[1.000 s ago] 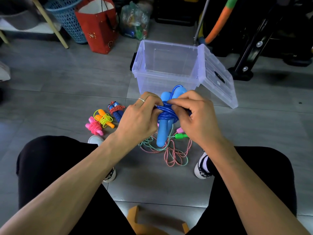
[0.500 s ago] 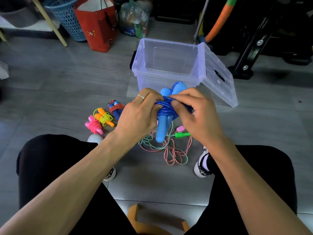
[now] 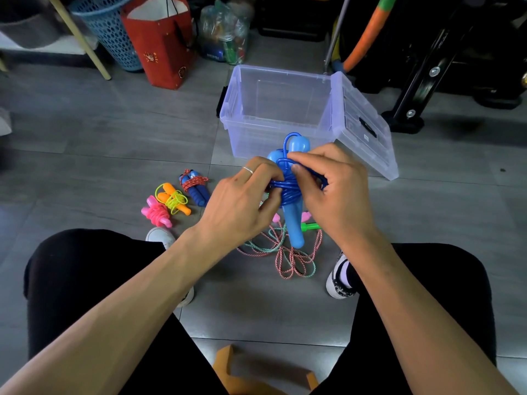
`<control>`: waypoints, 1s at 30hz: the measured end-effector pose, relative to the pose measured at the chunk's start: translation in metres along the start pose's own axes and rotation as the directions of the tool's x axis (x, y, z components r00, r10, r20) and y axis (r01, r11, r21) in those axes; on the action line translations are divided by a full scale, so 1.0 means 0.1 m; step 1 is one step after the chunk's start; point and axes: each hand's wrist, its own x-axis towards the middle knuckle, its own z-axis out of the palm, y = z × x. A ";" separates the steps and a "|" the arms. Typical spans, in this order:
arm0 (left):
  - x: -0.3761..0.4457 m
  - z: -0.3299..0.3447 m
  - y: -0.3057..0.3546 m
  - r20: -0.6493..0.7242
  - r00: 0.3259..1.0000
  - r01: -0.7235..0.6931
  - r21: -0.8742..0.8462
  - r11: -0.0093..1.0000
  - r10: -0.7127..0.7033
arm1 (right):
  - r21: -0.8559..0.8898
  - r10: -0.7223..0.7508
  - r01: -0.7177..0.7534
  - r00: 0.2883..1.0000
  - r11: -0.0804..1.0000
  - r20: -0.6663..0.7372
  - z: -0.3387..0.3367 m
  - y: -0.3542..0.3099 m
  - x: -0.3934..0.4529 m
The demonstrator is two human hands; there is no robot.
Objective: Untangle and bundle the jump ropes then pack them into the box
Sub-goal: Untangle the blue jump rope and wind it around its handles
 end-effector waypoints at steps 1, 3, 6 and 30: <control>0.00 -0.01 0.00 -0.002 1.000 0.004 -0.009 1.000 -0.004 | -0.009 -0.007 0.007 1.000 1.000 0.002 0.00 0.00 0.00; -0.02 -0.01 0.01 -0.025 1.000 0.010 -0.017 1.000 -0.011 | 0.011 0.012 -0.012 1.000 1.000 -0.011 -0.01 -0.01 0.00; -0.04 0.01 -0.01 -0.116 0.993 0.007 -0.040 0.999 -0.011 | 0.070 0.044 -0.043 0.999 0.997 -0.006 -0.04 -0.02 0.00; 0.02 -0.05 0.16 -0.018 0.995 0.091 -0.170 0.981 -0.096 | -0.200 0.191 -0.135 0.937 0.970 0.292 -0.24 0.00 0.10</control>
